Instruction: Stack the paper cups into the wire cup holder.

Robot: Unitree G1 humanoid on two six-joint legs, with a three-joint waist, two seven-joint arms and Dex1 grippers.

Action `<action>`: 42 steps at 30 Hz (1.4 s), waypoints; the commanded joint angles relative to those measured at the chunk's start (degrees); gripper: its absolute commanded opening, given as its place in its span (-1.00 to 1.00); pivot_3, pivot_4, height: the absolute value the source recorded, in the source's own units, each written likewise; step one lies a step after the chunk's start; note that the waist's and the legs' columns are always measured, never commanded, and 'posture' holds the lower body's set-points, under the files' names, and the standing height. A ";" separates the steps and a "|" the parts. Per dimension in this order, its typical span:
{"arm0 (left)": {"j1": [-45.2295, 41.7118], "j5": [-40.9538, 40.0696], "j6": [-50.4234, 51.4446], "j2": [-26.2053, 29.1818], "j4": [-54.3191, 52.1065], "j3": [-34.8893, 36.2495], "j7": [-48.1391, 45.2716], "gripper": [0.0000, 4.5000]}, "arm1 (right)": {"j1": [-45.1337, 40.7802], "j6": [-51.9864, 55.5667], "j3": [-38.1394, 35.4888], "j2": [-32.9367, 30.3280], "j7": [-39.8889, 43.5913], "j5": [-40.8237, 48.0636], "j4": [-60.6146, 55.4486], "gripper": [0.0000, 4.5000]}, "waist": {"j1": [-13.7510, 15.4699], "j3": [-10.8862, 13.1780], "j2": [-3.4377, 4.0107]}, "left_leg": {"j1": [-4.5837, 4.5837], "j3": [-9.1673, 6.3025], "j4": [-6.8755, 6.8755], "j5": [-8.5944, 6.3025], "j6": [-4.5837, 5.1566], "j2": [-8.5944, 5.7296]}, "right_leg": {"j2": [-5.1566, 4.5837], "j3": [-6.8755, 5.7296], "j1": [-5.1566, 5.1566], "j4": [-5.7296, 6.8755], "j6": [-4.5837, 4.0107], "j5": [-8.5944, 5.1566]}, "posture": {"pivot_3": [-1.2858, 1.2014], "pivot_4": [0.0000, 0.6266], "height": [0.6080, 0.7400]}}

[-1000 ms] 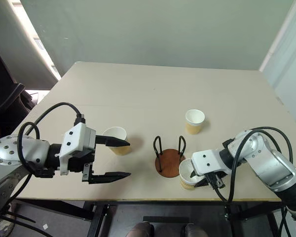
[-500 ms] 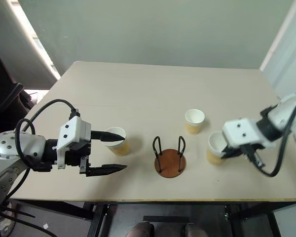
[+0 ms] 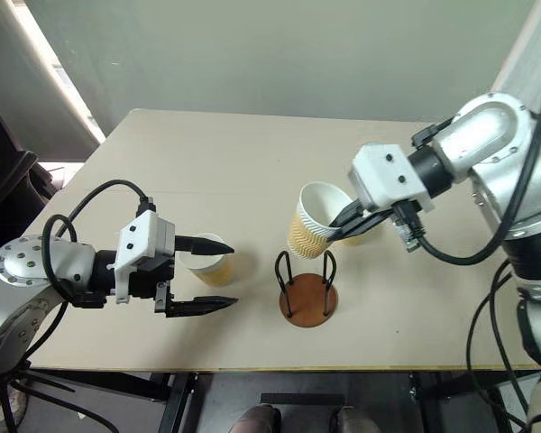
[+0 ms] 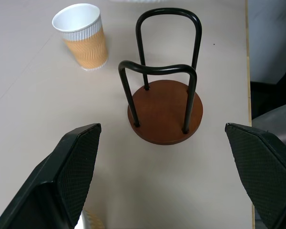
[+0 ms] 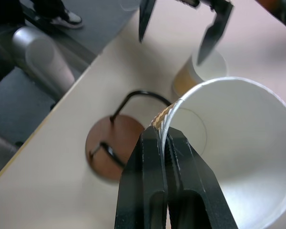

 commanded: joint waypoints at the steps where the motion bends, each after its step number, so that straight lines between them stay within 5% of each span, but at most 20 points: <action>1: 1.22 -0.48 -0.24 0.13 -2.12 2.35 0.66 1.00 | 0.06 -1.14 0.90 -1.10 0.25 0.54 -1.75 -0.98 | 0.01 0.00 0.00 | -0.02 0.00 0.00 -0.01 -0.01 0.00 | 0.00 0.00 -0.02 0.00 0.00 0.00 | 0.03 -0.52 1.00; 13: 2.98 -0.52 -0.46 -0.08 -2.91 2.99 1.67 1.00 | 1.54 -1.48 3.29 -1.36 0.25 -0.85 -3.36 -0.98 | -0.24 0.00 0.00 | 0.08 0.01 0.06 0.02 -0.08 0.04 | 0.01 -0.05 -0.03 0.24 -0.20 0.02 | 0.03 -0.52 1.00; 23: 2.13 -0.52 -0.34 -0.09 -2.47 2.35 2.08 1.00 | 0.75 2.14 1.44 0.27 0.25 -0.74 -3.44 0.39 | -0.26 0.00 0.00 | 0.16 0.01 0.07 0.02 -0.09 0.05 | 0.01 -0.05 -0.03 0.38 -0.28 -0.01 | 0.03 -0.52 1.00; 27: 1.16 -0.50 -0.28 -0.13 -2.07 1.85 2.00 1.00 | -3.53 0.94 -1.19 3.26 -2.24 -4.22 7.47 0.99 | -0.31 0.00 0.00 | 0.15 0.02 0.09 0.02 -0.10 0.05 | 0.01 -0.04 -0.03 0.39 -0.29 0.00 | 0.03 -0.52 1.00; 35: -4.53 2.56 -0.46 -2.71 0.60 -1.94 4.94 1.00 | -11.71 -17.05 1.38 12.98 -17.31 -22.80 45.90 0.99 | -0.02 0.00 0.00 | 0.37 -0.02 0.08 0.00 -0.15 0.08 | 0.00 -0.05 -0.15 0.93 -0.61 -0.06 | 0.03 -0.52 1.00; 42: -0.97 1.99 0.25 -0.36 -1.52 -0.90 2.04 1.00 | -10.05 -24.52 2.53 16.57 -16.07 -29.81 58.93 0.99 | -0.01 0.01 0.01 | 0.23 0.03 -0.33 -0.04 -0.41 0.12 | 0.01 -0.09 -0.37 0.84 -0.73 -0.08 | 0.03 -0.52 1.00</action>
